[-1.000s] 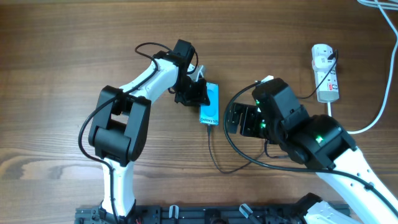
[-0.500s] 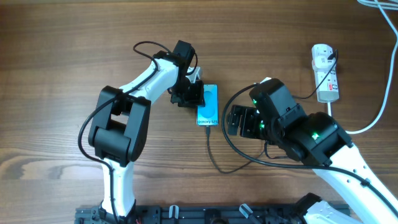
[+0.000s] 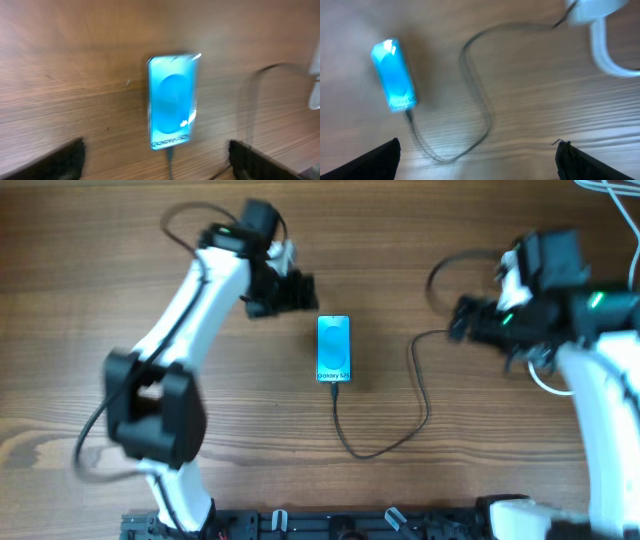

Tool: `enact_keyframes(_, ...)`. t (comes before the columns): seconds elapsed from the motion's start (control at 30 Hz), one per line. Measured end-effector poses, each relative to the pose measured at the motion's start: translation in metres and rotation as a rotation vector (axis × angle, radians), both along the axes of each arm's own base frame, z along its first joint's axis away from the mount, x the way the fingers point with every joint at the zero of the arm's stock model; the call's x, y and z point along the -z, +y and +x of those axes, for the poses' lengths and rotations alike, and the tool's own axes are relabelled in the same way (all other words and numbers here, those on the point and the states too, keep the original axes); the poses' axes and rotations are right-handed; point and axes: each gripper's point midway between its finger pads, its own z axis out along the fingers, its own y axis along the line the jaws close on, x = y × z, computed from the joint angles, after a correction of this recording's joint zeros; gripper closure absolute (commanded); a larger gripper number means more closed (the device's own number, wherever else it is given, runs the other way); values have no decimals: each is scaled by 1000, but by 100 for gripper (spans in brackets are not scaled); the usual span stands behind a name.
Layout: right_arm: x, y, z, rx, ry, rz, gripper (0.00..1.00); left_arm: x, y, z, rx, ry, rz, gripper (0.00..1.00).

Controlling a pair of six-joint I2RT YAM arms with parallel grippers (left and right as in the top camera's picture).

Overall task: Plug charger to phone and switch on socket
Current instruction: 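Move the right gripper over the white power strip's switch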

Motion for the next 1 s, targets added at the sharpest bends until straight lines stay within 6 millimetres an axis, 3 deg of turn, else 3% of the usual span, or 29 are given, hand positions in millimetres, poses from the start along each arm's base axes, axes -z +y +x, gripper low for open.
enact_keyframes(0.1, 2, -46, 31, 94, -10, -43, 1, -59, 7, 3, -17, -149, -32, 0)
enact_keyframes(0.17, 6, -74, 45, 163, -24, -59, 0, -78, 9, 1, -19, -196, -39, 0)
enact_keyframes(0.3, 18, -141, 54, 389, -45, -66, 1, -76, 10, 1, -22, -194, -30, 0)
enact_keyframes(0.47, 16, -190, 64, 546, -130, -74, 0, -71, 11, 2, -24, -184, -20, 0)
enact_keyframes(0.6, 20, -203, 72, 578, -151, -81, 0, -71, 11, 2, -24, -185, -20, 0)
enact_keyframes(0.73, 49, -212, 86, 603, -120, -81, 0, -71, 11, 2, -24, -185, -20, 0)
enact_keyframes(1.0, 129, -229, 104, 619, 6, -80, 0, -71, 12, 3, -25, -185, -17, 0)
